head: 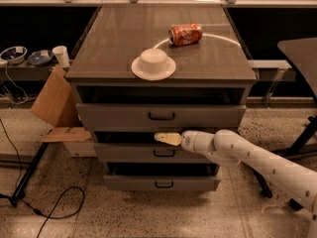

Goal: Open middle drawer

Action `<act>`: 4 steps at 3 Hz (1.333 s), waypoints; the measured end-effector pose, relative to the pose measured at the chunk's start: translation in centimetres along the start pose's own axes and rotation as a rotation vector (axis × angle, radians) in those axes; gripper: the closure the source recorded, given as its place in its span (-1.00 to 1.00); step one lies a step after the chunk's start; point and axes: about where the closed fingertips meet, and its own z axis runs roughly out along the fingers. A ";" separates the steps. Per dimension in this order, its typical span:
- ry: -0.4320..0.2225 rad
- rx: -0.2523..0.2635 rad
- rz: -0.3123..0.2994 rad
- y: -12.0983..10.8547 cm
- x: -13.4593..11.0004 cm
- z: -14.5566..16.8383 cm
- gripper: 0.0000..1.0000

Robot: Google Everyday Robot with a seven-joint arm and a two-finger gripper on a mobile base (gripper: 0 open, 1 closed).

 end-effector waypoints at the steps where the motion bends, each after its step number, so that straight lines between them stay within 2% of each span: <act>1: 0.022 0.020 0.038 -1.4 0.6 0.7 -1.00; 2: 0.026 0.023 0.047 -1.6 0.9 0.8 -1.00; 3: 0.055 0.059 0.082 -3.1 1.9 1.2 -1.00; 4: 0.057 0.060 0.083 -3.0 1.7 1.0 -1.00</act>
Offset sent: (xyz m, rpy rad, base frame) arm 0.0224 -0.0196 -0.0636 -0.0302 0.1713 -0.0691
